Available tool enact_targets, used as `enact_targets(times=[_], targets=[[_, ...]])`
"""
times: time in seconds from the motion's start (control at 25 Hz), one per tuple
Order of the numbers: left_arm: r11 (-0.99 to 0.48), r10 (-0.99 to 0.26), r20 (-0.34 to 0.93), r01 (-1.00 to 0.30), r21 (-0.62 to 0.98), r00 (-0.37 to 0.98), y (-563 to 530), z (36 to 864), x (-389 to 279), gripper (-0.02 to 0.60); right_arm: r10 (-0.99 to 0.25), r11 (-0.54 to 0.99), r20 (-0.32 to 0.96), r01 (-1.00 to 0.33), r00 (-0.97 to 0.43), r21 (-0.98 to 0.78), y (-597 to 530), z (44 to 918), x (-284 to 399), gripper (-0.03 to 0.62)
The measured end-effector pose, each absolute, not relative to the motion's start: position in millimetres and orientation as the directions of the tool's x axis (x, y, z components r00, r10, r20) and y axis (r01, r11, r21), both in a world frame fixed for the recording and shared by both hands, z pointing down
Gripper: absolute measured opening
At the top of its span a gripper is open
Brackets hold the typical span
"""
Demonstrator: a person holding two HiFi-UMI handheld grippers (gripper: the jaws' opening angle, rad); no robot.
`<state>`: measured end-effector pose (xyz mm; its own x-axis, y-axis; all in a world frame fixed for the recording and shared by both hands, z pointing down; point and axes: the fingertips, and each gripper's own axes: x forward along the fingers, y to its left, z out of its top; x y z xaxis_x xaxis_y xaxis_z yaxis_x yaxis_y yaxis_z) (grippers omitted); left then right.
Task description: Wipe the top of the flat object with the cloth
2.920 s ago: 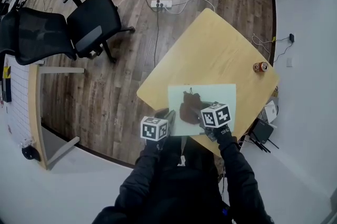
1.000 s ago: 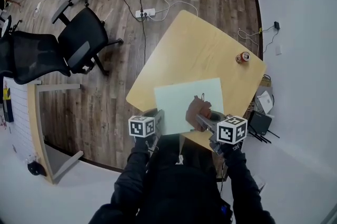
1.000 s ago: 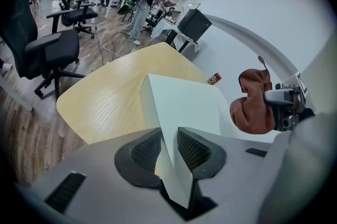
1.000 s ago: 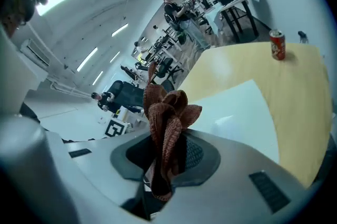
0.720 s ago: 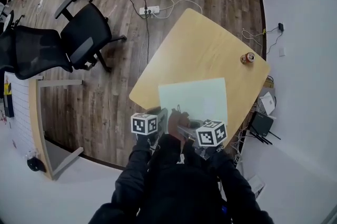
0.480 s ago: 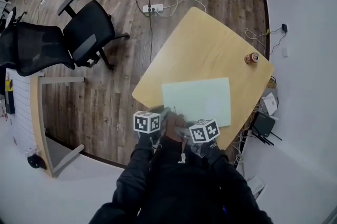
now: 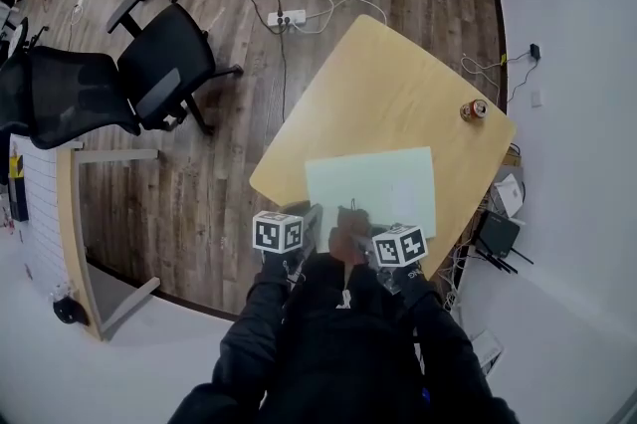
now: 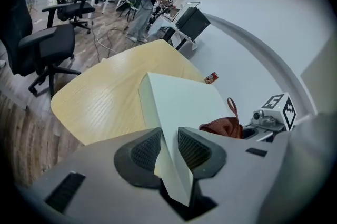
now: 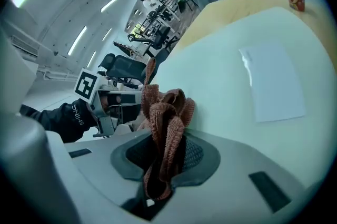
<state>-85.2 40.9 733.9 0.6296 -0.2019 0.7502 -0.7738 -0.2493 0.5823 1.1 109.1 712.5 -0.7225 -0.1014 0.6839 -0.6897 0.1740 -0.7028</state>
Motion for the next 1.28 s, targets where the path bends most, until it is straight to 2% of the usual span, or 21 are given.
enact_targets(times=[0.6,1.28], targets=[[-0.254,-0.188,0.758,-0.776,0.577,0.625,39.6,733.6,-85.5,0.12,-0.173,0.127,0.772,-0.791,-0.612,-0.599,106.5,714.0,111.2,0.103],[-0.236,-0.183,0.791,-0.807,0.54,0.583,39.8,733.3,-84.7,0.12,-0.303,0.025,0.873,-0.919,-0.383,-0.394,99.7,694.7,235.0,0.103]])
